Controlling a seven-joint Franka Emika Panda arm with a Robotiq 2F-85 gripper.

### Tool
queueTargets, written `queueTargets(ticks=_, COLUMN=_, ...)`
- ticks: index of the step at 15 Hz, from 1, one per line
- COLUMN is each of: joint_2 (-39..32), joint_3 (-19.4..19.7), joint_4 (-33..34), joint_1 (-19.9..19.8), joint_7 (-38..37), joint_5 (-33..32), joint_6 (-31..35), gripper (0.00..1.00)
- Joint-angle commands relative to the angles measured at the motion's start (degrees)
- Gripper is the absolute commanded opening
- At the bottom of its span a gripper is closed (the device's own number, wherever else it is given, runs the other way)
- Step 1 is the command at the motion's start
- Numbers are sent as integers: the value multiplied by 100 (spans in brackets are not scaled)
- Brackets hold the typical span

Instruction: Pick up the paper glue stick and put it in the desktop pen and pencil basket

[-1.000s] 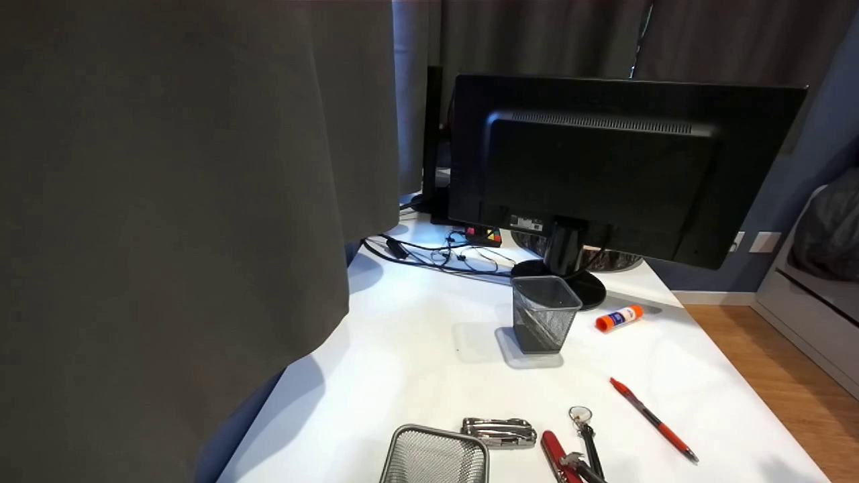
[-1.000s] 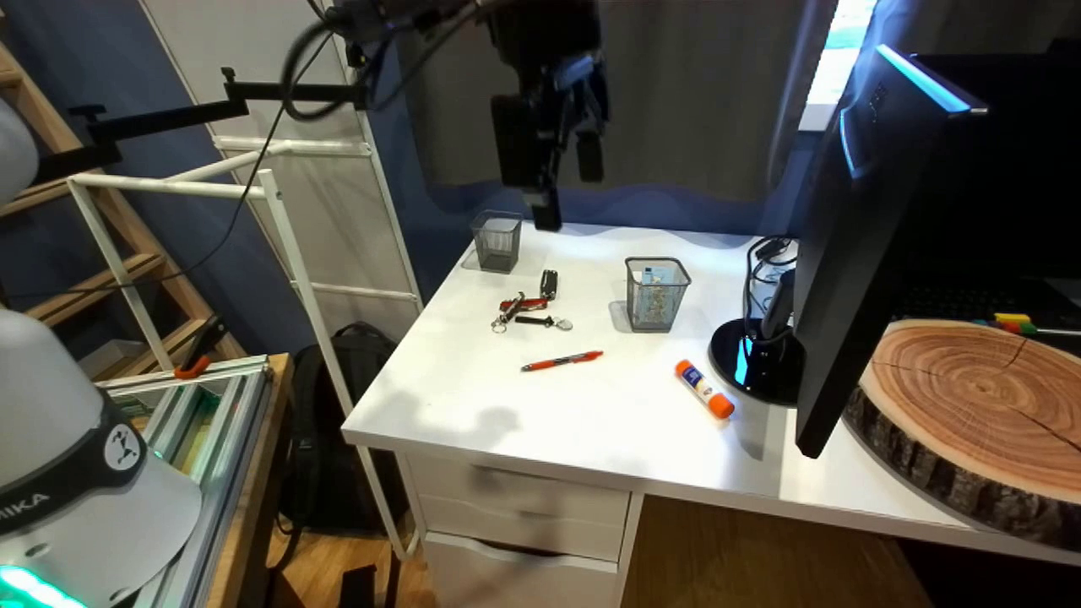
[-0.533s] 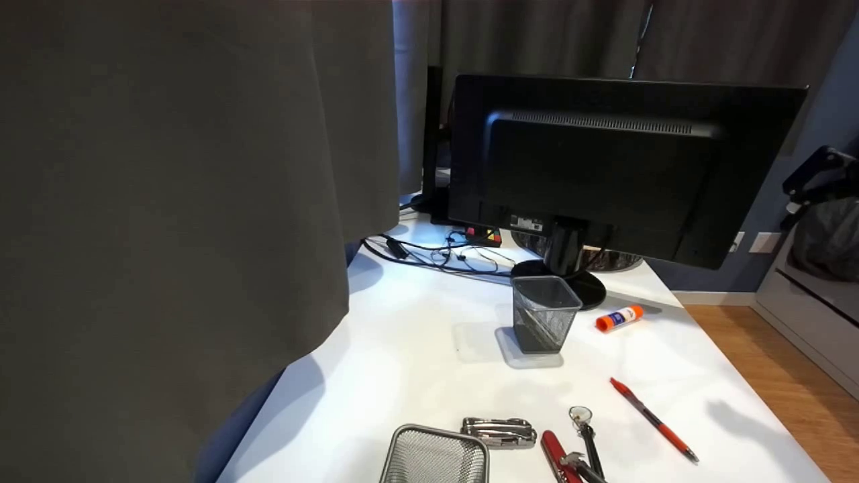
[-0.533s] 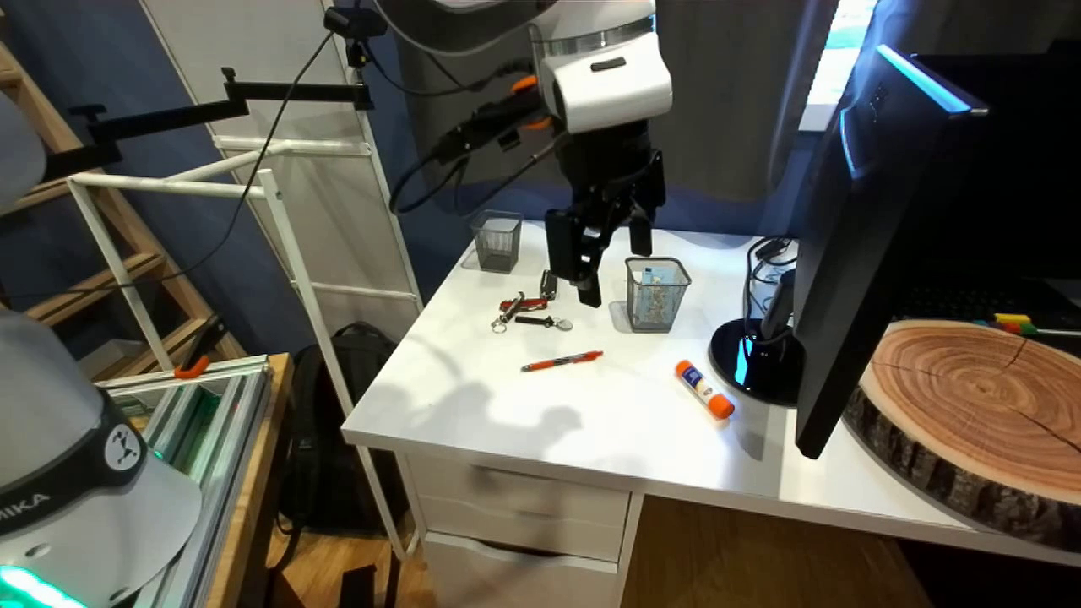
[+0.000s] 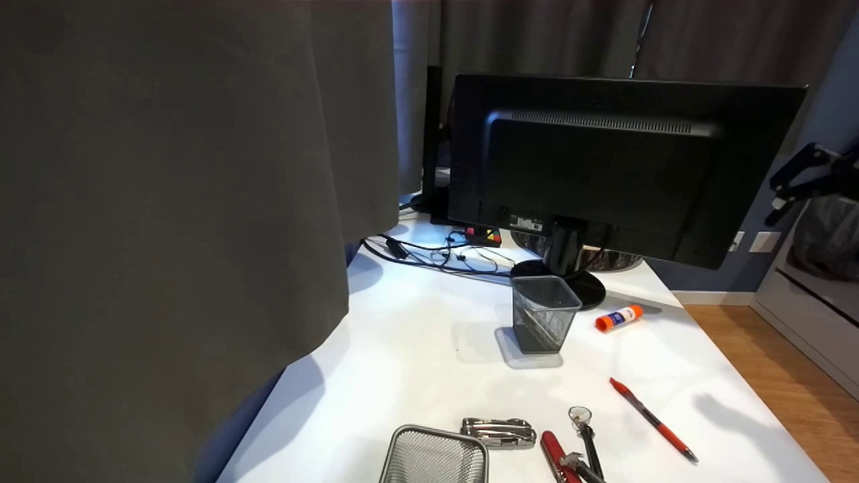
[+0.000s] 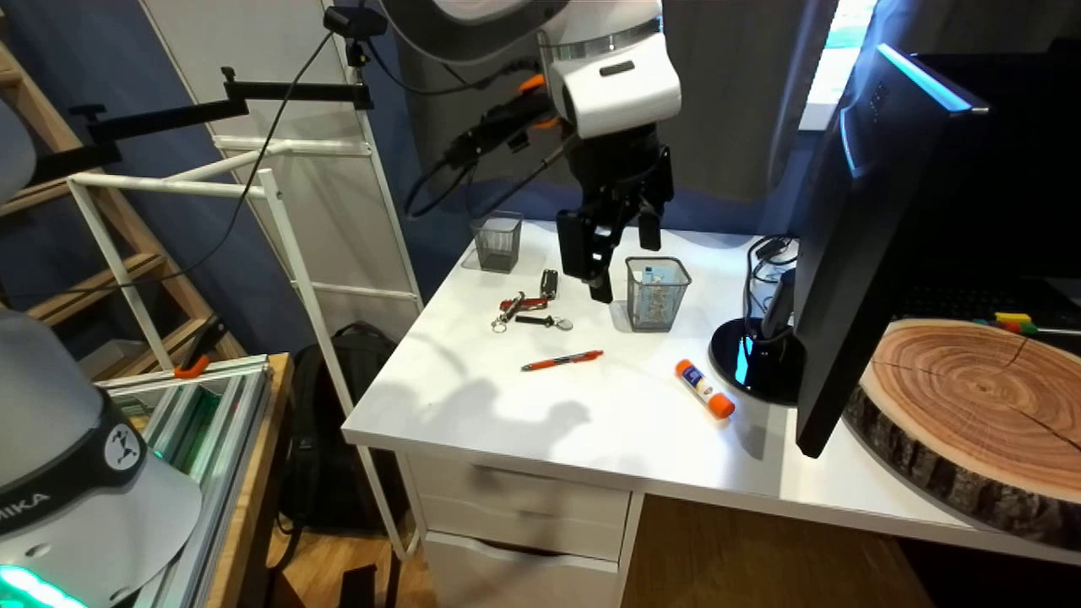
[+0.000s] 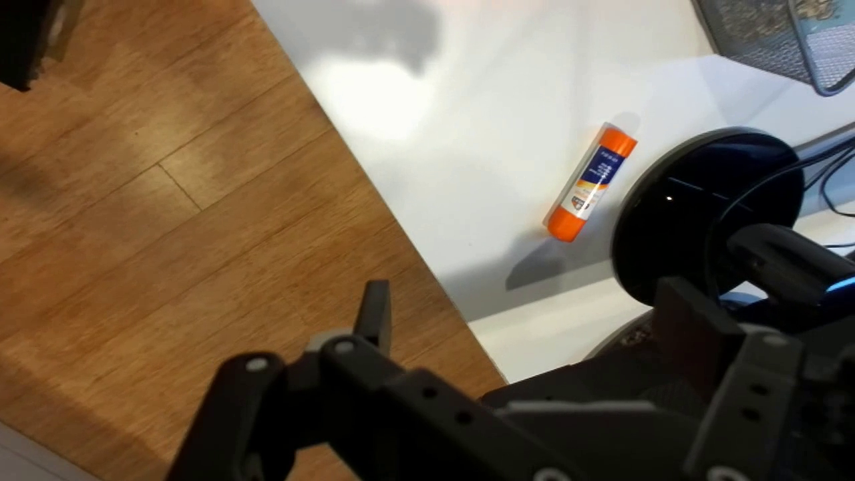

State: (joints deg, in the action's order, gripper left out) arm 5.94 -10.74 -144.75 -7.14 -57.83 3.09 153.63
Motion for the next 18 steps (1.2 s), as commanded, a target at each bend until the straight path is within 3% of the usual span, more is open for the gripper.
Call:
queueTargets(ticks=1, joint_2=-1405, joint_3=235, joint_4=751, joint_1=510, joint_7=322, joint_5=400, joint_6=836, gripper=100)
queueTargets(ticks=6, joint_2=-3205, joint_3=785, joint_4=1984, joint_1=983, joint_7=55, joint_5=633, joint_6=1467, gripper=100)
queueTargets(ticks=7, joint_2=-2429, joint_3=707, joint_4=1316, joint_1=1025, joint_7=331, joint_5=698, joint_6=1356, gripper=100)
queueTargets(ticks=11, joint_2=-3242, joint_3=886, joint_4=1930, joint_1=1040, joint_7=357, joint_5=782, joint_6=1438, gripper=100)
queueTargets(ticks=15, joint_2=-3951, joint_3=563, joint_4=2490, joint_1=913, joint_7=360, joint_5=1442, joint_6=2378, gripper=100)
queueTargets(ticks=18, joint_2=-4495, joint_3=682, joint_4=3095, joint_1=1095, joint_7=264, joint_5=1617, joint_6=2528, gripper=100)
